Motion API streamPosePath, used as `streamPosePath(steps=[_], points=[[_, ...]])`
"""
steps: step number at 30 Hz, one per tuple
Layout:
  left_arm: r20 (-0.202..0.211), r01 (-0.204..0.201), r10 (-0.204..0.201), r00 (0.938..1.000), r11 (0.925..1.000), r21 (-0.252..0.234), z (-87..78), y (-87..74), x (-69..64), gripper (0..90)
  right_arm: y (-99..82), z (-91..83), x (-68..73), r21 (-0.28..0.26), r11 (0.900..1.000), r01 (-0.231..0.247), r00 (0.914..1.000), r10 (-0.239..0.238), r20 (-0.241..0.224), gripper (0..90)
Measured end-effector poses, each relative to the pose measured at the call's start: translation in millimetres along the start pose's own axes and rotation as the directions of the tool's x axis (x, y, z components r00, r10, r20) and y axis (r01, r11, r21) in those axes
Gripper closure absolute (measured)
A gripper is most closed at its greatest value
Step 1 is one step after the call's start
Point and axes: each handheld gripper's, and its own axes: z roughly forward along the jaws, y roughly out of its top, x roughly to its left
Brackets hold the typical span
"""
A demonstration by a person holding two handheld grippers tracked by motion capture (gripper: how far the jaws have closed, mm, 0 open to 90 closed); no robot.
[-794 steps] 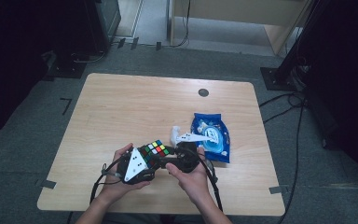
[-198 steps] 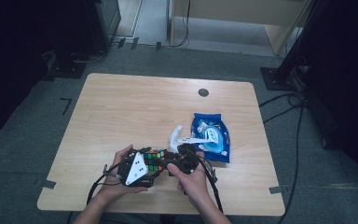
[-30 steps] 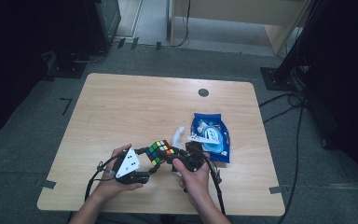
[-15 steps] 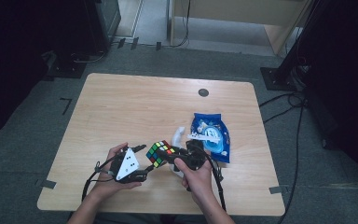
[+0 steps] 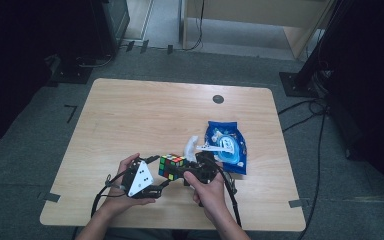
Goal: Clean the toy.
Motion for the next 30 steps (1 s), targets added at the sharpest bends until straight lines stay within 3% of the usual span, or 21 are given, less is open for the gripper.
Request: streamPosePath(steps=[8, 12, 19, 20, 23, 25, 28, 30], points=[[0.009, -0.001, 0.001, 1.0, 1.0, -0.007, 1.1, 1.3, -2.5, 19.3, -3.3, 4.4, 2.4, 0.013, 0.9998, 0.014, 0.9997, -0.014, 0.019, 34.4], [-0.005, -0.036, 0.036, 0.9993, 0.9994, -0.002, 2.5, 1.7, -7.5, 24.7, -2.0, 3.1, 2.3, 0.011, 0.9999, 0.008, 0.9999, -0.008, 0.008, 34.4], [0.021, -0.054, 0.054, 0.9983, 0.9985, -0.007, 1.5, 1.1, -9.6, 29.4, -3.7, 8.1, 8.7, 0.047, 0.9967, 0.067, 0.9977, -0.067, 0.007, 34.4], [0.024, -0.049, 0.05, 0.9985, 0.9987, -0.013, 1.2, 1.2, -10.0, 33.3, -2.8, 7.6, 8.0, 0.044, 0.996, 0.078, 0.9969, -0.078, 0.008, 34.3], [0.025, -0.028, 0.028, 0.9993, 0.9996, -0.006, 1.5, 1.7, -6.6, 33.9, -0.5, 7.0, 5.5, 0.045, 0.995, 0.09, 0.996, -0.089, -0.008, 33.5], [0.004, -0.002, 0.002, 1.0, 1.0, 0.001, 0.5, -0.8, -0.7, 33.8, 3.3, 3.5, 3.1, 0.062, 0.9931, 0.1, 0.9946, -0.098, -0.034, 33.1], [-0.029, 0.046, -0.046, 0.9985, 0.9989, 0.009, -3.0, -5.8, 11.3, 33.9, 11.0, -7.6, -2.0, 0.04, 0.9927, 0.114, 0.9917, -0.111, -0.064, 33.2], [-0.039, 0.077, -0.077, 0.9963, 0.997, 0.009, -6.0, -8.3, 19.1, 33.9, 14.2, -14.7, -9.4, 0.01, 0.9921, 0.125, 0.992, -0.125, -0.019, 38.1]])
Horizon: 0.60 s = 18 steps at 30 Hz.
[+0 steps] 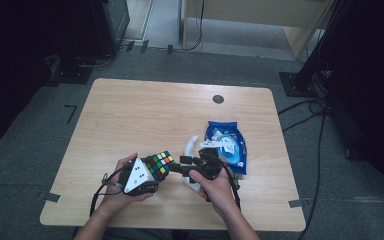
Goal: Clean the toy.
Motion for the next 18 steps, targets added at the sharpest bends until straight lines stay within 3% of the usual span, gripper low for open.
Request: streamPosePath(steps=[2, 4, 5, 6, 8, 9, 10, 11, 13, 15, 18], points=[[-0.017, 0.011, -0.01, 0.9998, 0.9999, 0.008, -1.2, -2.0, 5.7, 33.9, -2.1, 0.6, -7.9, 0.004, 0.9995, 0.031, 0.9963, -0.031, 0.08, 40.9], [-0.022, 0.024, -0.024, 0.9995, 0.9997, 0.011, -1.6, -3.9, 7.9, 33.8, -8.0, 6.3, -15.7, 0.027, 0.9972, 0.07, 0.9801, -0.074, 0.184, 42.4], [-0.02, 0.027, -0.027, 0.9994, 0.9996, 0.011, -1.5, -4.3, 8.0, 33.9, -12.9, 12.1, -19.8, 0.046, 0.9943, 0.096, 0.9628, -0.105, 0.249, 42.5], [-0.02, 0.025, -0.025, 0.9995, 0.9996, 0.014, -1.2, -4.4, 7.8, 33.9, -15.9, 16.2, -21.5, 0.057, 0.991, 0.121, 0.9496, -0.132, 0.284, 43.0], [-0.015, 0.019, -0.019, 0.9997, 0.9997, 0.018, 0.2, -4.0, 5.9, 33.9, -23.9, 27.8, -24.8, 0.085, 0.976, 0.2, 0.9034, -0.218, 0.369, 45.6], [-0.012, 0.019, -0.018, 0.9998, 0.9997, 0.016, 0.9, -3.9, 4.9, 33.9, -28.0, 34.1, -26.5, 0.107, 0.966, 0.235, 0.8762, -0.259, 0.407, 47.9], [-0.008, 0.011, -0.011, 0.9999, 0.9997, 0.021, 1.5, -3.7, 3.7, 33.9, -30.4, 37.1, -26.5, 0.116, 0.9626, 0.245, 0.8617, -0.271, 0.429, 50.2], [-0.006, 0.008, -0.008, 0.9999, 0.9997, 0.024, 1.9, -3.8, 3.0, 33.9, -33.6, 41.4, -27.5, 0.132, 0.954, 0.269, 0.8375, -0.3, 0.457, 52.3], [0.0, 0.006, -0.006, 1.0, 0.9997, 0.024, 2.7, -4.1, 1.7, 33.9, -36.5, 45.4, -28.5, 0.162, 0.9437, 0.288, 0.8071, -0.331, 0.489, 58.8], [0.002, 0.005, -0.005, 1.0, 0.9996, 0.026, 3.1, -4.3, 1.3, 33.9, -38.5, 46.5, -31.2, 0.172, 0.9455, 0.276, 0.804, -0.326, 0.498, 67.5], [0.005, 0.008, -0.008, 1.0, 0.9997, 0.023, 3.7, -4.3, 0.1, 33.9, -40.1, 45.2, -36.6, 0.172, 0.9503, 0.259, 0.8105, -0.311, 0.496, 83.0]])
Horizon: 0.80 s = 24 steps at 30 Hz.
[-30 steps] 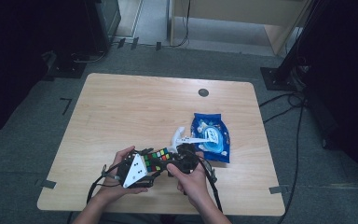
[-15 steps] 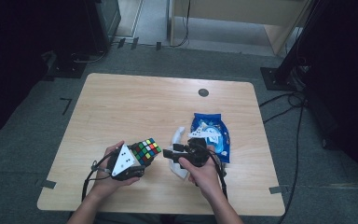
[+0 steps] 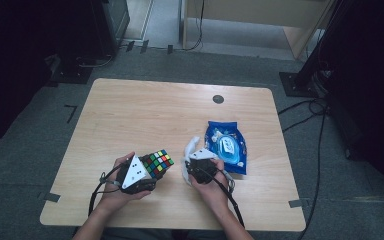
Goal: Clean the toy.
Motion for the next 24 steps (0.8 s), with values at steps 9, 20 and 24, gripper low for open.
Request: streamPosePath(steps=[9, 20, 24], points=[[0.043, -0.015, 0.015, 0.999, 0.9999, -0.008, 1.3, 1.2, -5.1, 33.9, 18.5, -42.2, 4.1, -0.228, 0.9668, -0.115, 0.9729, 0.064, -0.222, 88.6], [0.109, -0.051, 0.053, 0.9926, 0.9984, -0.023, 4.0, 3.8, -17.2, 34.0, 27.8, -55.6, 14.9, -0.243, 0.943, -0.227, 0.9004, 0.109, -0.421, 88.7], [0.108, -0.059, 0.061, 0.9923, 0.9981, -0.015, 5.8, 3.4, -18.9, 33.9, 32.3, -60.5, 21.8, -0.245, 0.9441, -0.221, 0.8789, 0.083, -0.47, 88.8]])
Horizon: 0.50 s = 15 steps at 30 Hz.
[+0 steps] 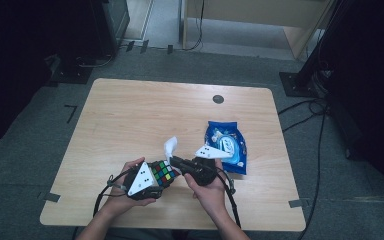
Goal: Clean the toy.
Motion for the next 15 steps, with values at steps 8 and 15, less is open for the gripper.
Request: streamPosePath(steps=[8, 15], points=[[-0.053, 0.05, -0.051, 0.9973, 0.9986, -0.015, -8.5, -0.9, 13.2, 33.9, 3.7, -2.1, 15.9, 0.008, 0.9983, 0.058, 0.9977, -0.058, -0.036, 88.6], [-0.043, 0.089, -0.092, 0.9949, 0.9933, -0.074, -19.2, 1.1, 20.9, 34.0, 1.3, -3.0, 1.1, 0.022, 0.9993, 0.032, 0.9988, -0.032, 0.037, 88.5]])
